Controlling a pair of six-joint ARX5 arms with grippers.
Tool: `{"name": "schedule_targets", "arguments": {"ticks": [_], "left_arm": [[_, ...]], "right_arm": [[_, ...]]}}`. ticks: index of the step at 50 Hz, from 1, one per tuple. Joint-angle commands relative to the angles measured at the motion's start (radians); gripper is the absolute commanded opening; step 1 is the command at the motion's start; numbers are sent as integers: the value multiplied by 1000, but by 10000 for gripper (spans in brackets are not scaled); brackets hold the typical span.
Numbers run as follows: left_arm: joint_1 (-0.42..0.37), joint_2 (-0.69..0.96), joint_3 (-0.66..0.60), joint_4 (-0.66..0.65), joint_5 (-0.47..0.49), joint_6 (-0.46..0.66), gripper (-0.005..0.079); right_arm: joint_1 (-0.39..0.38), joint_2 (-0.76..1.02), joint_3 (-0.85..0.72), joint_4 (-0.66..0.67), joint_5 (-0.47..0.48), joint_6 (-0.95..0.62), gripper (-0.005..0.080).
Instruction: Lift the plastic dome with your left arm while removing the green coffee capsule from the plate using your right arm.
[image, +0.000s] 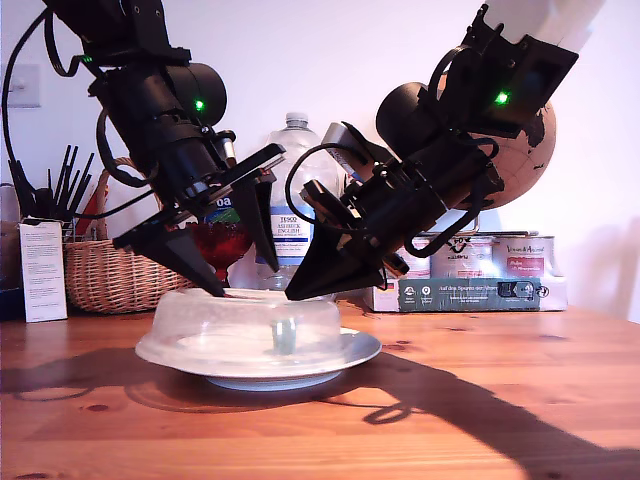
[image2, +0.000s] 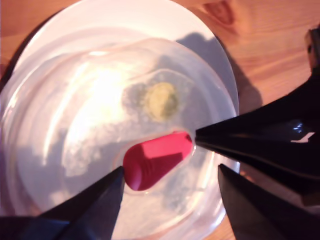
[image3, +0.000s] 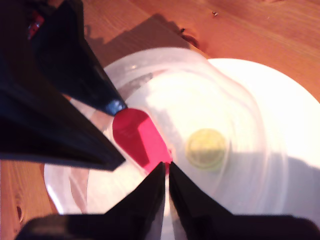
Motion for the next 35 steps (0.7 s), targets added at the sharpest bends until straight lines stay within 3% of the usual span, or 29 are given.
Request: {"name": "schedule_targets", "arguments": {"ticks": [1,15,35], "left_arm": [[-12,50,-13,8,14,-9,517],[-2,50,-13,9,28,-9,254],[1,50,-2,42,25,-9,159]], "right_arm": [[5,18,-17,-24,12,-14,-12],[5,18,-17,-34,32,-22,-12],[5,18,-17,-37,33,-23,-12]]}}
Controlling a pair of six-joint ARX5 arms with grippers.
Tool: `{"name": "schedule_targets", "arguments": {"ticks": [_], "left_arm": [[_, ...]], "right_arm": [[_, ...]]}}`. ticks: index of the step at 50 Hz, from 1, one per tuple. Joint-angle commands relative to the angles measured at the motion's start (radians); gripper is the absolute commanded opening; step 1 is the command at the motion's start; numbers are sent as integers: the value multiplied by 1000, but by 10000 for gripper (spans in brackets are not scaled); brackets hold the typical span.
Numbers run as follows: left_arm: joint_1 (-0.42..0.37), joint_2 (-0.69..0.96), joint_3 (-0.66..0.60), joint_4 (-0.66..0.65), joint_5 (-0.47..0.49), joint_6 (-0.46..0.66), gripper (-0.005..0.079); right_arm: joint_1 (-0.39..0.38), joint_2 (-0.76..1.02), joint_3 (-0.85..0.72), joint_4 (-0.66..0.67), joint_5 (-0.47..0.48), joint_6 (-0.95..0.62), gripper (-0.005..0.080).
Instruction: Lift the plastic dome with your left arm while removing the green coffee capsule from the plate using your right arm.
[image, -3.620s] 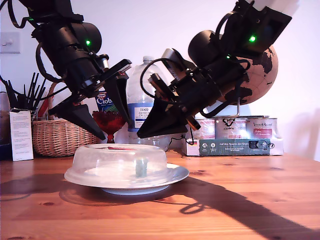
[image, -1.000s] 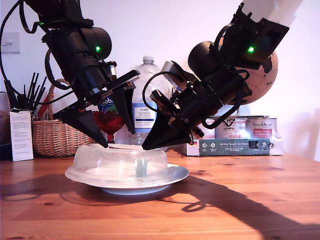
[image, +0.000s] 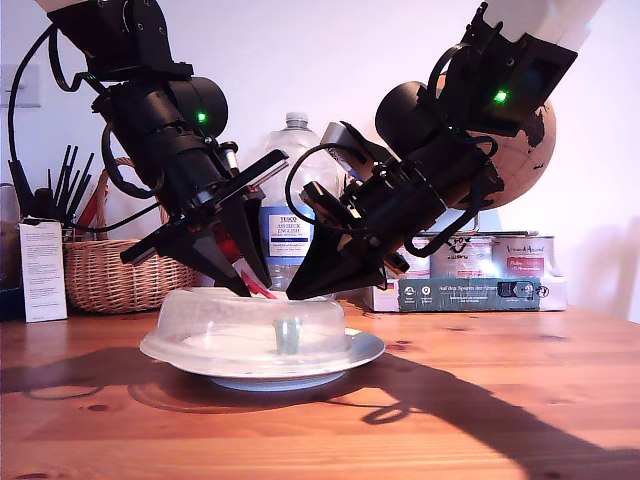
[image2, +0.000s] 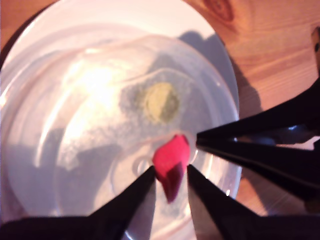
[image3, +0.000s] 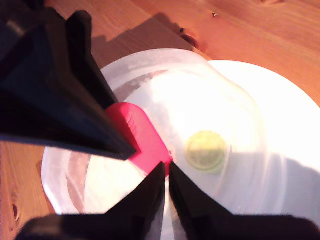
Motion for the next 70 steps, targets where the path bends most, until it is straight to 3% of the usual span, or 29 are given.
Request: {"name": "schedule_targets", "arguments": {"ticks": [1,45,48,52,70], "left_arm": [[-4,29,-2,27,0,-5,159],[-44,56,-2,42,-68,-2,157],[-45,56,-2,45,-71,-2,114],[-45,56,-2,56,-70,9,-31],[-45,56,-2,62,-69,14,-20]], "right_arm": [[5,18,-22,-26,18,-3,-12],[5,18,-22,-26,18,-3,-12],[5,18,-22,-26,18,-3,-12],[5,18,-22,-25,18,-3,-12],[2,15,-15,-21,10,-2,-12]]}}
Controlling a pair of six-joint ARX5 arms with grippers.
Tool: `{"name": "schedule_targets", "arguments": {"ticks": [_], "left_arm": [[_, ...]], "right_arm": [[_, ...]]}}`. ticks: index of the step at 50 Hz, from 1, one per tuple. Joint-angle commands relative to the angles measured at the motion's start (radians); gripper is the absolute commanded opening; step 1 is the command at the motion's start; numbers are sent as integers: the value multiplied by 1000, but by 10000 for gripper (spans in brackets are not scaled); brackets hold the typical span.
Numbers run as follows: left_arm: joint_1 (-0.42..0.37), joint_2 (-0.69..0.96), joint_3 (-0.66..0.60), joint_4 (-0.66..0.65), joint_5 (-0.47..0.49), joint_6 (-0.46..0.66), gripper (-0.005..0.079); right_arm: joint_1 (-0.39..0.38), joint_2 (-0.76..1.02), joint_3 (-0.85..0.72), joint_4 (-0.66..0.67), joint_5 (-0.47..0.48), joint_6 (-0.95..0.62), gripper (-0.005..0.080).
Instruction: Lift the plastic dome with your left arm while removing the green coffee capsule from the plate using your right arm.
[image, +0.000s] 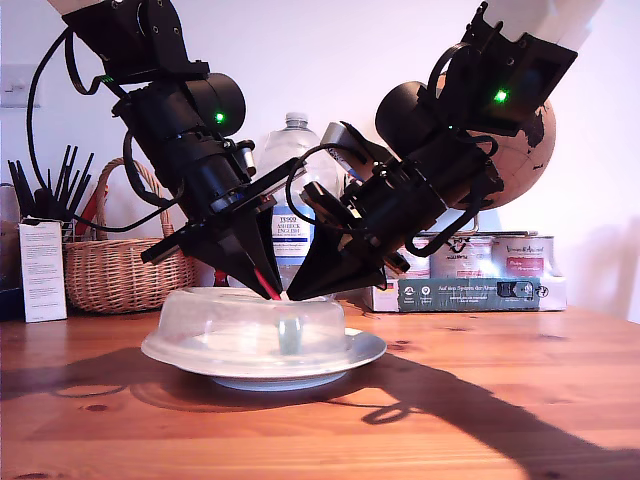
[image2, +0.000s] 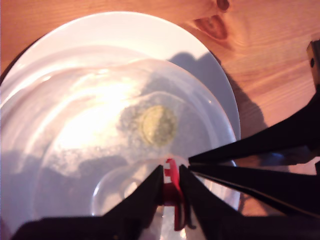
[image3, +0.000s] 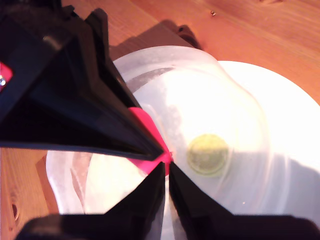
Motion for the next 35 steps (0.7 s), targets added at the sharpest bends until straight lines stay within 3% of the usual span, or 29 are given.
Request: {"name": "schedule_targets", "arguments": {"ticks": [1,35], "left_arm": [[-8,43,-4,-2,0,13,-21],[-6,42,-3,0,34,13,-20]], "right_arm": [[2,13,-15,-19,8,-2,-12],[-65,-60,38,-132,18,-38,-12]]}}
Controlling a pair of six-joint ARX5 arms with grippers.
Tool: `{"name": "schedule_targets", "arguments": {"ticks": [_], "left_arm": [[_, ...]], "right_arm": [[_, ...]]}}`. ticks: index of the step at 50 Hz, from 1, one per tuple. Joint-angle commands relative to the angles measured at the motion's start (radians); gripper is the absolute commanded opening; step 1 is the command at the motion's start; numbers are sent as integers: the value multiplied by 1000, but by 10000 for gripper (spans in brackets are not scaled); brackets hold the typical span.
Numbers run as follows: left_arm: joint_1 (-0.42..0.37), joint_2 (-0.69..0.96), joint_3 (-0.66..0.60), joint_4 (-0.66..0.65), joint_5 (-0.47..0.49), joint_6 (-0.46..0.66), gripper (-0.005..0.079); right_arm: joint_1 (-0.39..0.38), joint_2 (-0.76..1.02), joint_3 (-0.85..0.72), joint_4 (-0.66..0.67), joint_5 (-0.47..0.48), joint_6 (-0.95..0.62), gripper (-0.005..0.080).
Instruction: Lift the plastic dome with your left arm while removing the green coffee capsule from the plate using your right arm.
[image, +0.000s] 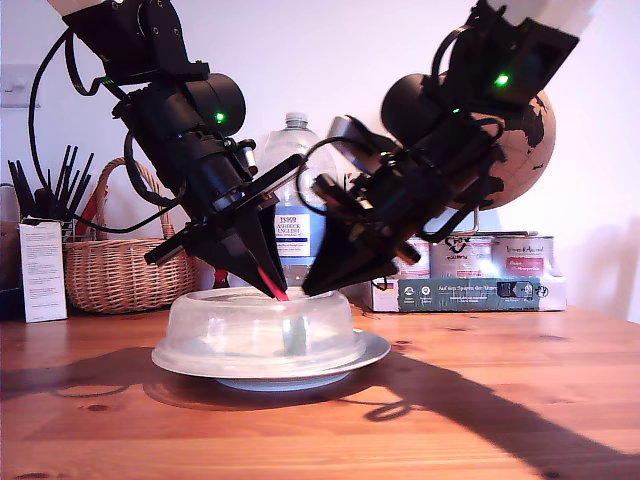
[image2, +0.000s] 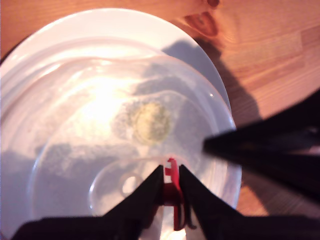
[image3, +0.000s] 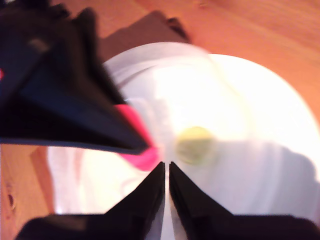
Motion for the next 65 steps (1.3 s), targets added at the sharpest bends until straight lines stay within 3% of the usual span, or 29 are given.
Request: {"name": "schedule_targets", "arguments": {"ticks": [1,36,65], "left_arm": [[-6,40,-3,0,0,12,-20],[-6,-19,75,-70,1,30,-20],[1,-20,289,-307,-32,137,-20]], "right_arm": [[-16,-34,3,-10,1,-10,-12],[-116,-56,3,-66,6,-60,-12],[-115,-55,3,-90,36,-85,-12]]}}
